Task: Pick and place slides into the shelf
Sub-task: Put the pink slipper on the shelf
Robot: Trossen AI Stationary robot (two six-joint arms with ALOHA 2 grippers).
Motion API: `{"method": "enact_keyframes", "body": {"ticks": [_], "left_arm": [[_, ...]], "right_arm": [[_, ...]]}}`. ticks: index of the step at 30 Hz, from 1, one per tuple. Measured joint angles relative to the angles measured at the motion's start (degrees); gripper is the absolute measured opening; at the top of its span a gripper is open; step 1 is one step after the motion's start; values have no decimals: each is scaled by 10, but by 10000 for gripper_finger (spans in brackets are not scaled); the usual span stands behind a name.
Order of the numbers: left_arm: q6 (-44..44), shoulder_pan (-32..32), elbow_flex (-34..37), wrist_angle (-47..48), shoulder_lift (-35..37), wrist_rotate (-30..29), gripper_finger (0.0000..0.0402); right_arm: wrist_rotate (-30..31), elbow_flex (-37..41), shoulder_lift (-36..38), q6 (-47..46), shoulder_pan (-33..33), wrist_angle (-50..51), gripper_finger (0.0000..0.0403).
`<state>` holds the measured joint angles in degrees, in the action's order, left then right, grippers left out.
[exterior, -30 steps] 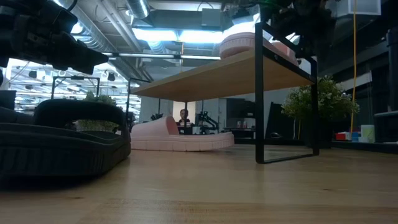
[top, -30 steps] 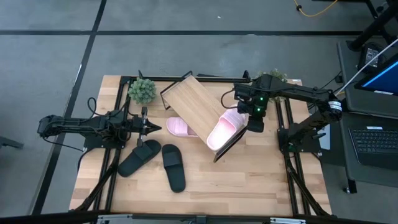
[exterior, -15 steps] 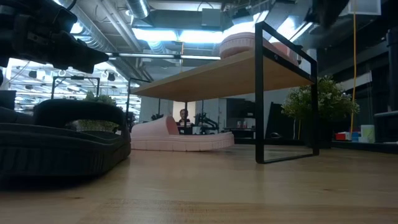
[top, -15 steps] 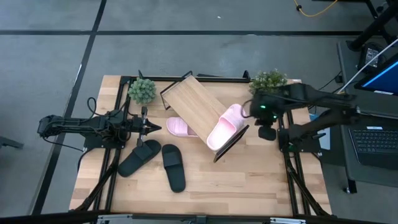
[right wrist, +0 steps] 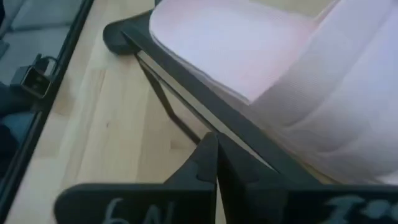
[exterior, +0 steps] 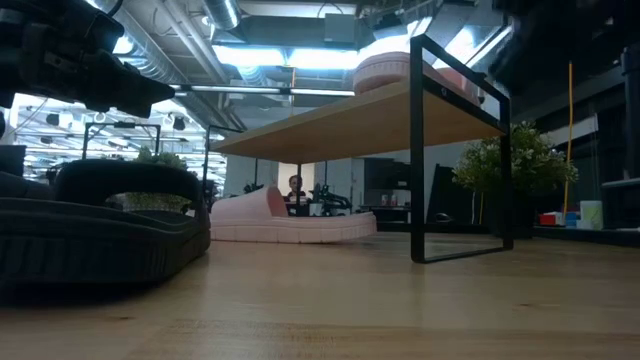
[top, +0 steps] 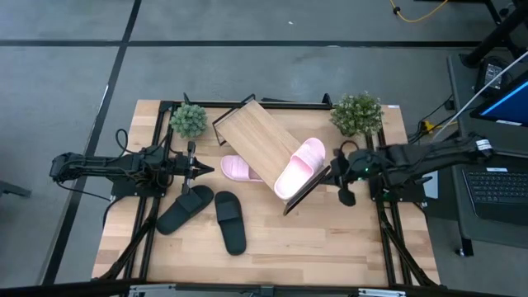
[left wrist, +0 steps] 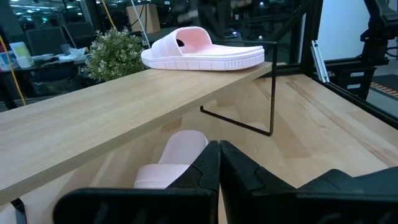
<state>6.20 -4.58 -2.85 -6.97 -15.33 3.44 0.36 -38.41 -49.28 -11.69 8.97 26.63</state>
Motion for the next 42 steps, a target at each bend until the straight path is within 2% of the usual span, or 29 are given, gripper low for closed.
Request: {"method": "enact_keyframes", "body": {"ticks": [7, 11, 14, 20, 26, 32, 42], "left_arm": [[-1, 0, 0, 0, 0, 0, 0], [-1, 0, 0, 0, 0, 0, 0], [0, 0, 0, 0, 0, 0, 0], [-1, 0, 0, 0, 0, 0, 0], [-2, 0, 0, 0, 0, 0, 0], [-67, 0, 0, 4, -4, -10, 0], [-83, 0, 0, 0, -20, -11, 0]], "right_arm": [[-4, 180, 3, 0, 3, -292, 6], [-5, 240, 3, -3, 3, -400, 6], [-5, 266, 3, -1, 3, -444, 6], [-4, 276, 3, 3, 3, -457, 7], [-4, 276, 3, 48, 3, -457, 7], [-4, 276, 3, 47, 3, -457, 7], [-4, 276, 3, 44, 3, -452, 7]]}}
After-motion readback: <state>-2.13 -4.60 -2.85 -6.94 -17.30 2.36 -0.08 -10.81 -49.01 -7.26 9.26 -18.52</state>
